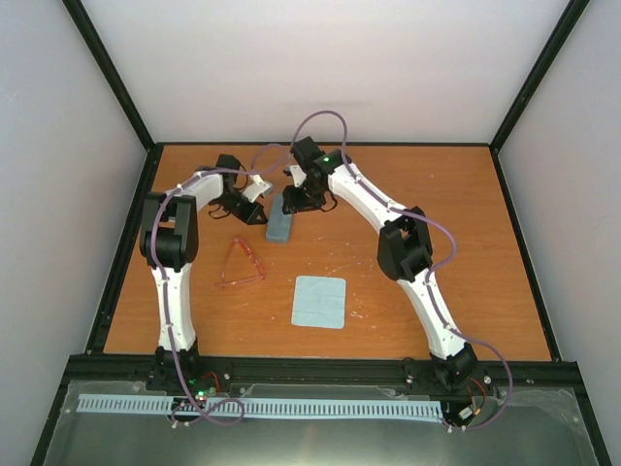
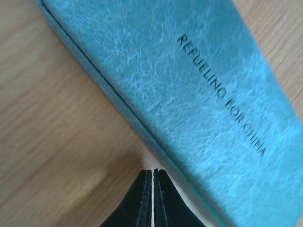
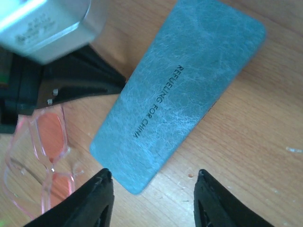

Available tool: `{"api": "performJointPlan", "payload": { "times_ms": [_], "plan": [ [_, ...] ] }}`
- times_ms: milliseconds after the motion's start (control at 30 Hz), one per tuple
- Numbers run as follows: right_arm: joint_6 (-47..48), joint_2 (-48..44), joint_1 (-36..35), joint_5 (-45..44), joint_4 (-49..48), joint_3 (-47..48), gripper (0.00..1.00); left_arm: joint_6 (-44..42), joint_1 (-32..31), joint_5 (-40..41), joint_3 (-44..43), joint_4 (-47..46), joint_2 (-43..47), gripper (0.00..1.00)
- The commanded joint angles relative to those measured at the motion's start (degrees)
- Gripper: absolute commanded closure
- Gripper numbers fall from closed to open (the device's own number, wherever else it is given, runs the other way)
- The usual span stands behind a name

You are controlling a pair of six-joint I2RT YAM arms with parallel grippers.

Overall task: Organize the sunglasses
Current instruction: Move the sunglasses case at the center of the board, then pick up the sunglasses case from the center of the board.

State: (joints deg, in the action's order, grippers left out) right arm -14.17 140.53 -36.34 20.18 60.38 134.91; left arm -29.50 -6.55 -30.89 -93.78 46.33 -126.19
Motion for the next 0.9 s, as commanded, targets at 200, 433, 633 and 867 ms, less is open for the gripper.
{"api": "performJointPlan", "payload": {
  "times_ms": [200,433,633,867],
  "plan": [
    [1.86,0.37,0.83,-0.75,2.98,0.93,0.35,-0.96,-3.98,0.46,1.91,-0.81,-0.24,0.93],
    [3.85,0.96,0.83,-3.12,2.56,0.72,0.30,2.46,-6.42,-3.81,-1.51,-1.81,-0.70,0.90],
    [9.47,1.95,0.83,-6.85,2.55,0.46,0.28,2.99,-5.49,-0.37,-0.51,-3.01,0.94,0.61],
    [16.39,1.49,0.83,-8.33,1.49,-1.20,0.26,5.16,2.40,0.45,3.72,-6.84,7.67,0.31]
  ]
}}
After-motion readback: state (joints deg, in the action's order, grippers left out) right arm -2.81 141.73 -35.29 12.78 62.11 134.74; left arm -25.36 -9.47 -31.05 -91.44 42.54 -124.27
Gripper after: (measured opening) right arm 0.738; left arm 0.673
